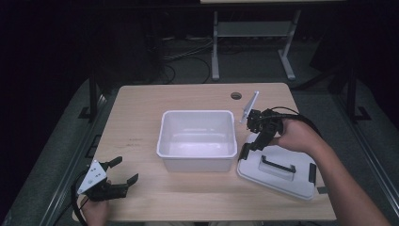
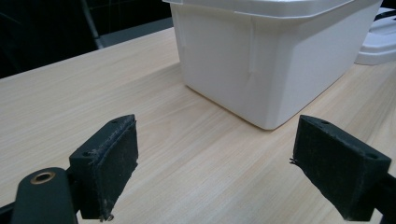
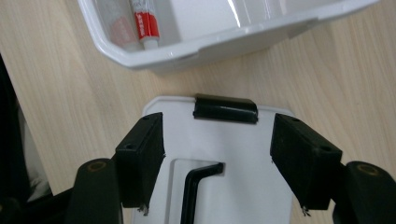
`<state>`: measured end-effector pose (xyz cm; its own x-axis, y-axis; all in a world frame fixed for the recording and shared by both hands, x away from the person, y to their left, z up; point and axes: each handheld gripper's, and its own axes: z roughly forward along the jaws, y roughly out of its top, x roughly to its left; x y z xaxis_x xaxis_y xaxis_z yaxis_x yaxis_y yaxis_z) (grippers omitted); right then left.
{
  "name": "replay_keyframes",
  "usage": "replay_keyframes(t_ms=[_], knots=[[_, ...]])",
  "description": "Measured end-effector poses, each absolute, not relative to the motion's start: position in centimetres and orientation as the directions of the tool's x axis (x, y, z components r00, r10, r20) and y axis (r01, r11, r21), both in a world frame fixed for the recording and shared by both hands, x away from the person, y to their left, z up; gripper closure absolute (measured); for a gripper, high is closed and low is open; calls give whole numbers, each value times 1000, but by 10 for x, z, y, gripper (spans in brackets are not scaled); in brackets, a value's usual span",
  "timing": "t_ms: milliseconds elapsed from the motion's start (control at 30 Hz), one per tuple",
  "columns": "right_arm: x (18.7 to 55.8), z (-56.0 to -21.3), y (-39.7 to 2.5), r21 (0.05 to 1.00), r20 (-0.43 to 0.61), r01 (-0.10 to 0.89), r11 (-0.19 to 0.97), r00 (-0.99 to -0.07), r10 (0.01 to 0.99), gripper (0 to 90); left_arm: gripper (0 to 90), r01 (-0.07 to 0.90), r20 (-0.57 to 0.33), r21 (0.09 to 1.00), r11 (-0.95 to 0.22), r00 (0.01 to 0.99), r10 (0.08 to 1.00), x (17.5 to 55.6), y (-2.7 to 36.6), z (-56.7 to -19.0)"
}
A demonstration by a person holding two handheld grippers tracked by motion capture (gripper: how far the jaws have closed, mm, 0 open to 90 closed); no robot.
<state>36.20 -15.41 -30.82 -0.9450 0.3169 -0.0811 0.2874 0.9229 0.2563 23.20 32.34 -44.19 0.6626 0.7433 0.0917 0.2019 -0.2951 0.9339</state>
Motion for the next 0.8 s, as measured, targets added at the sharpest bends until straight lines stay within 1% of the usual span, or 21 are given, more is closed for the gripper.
replay_keyframes(t_ms=[800], knots=[[354, -339, -198, 260, -54, 359, 896, -921, 385, 344, 135, 203, 96, 931, -303, 665, 741, 232, 322, -442]])
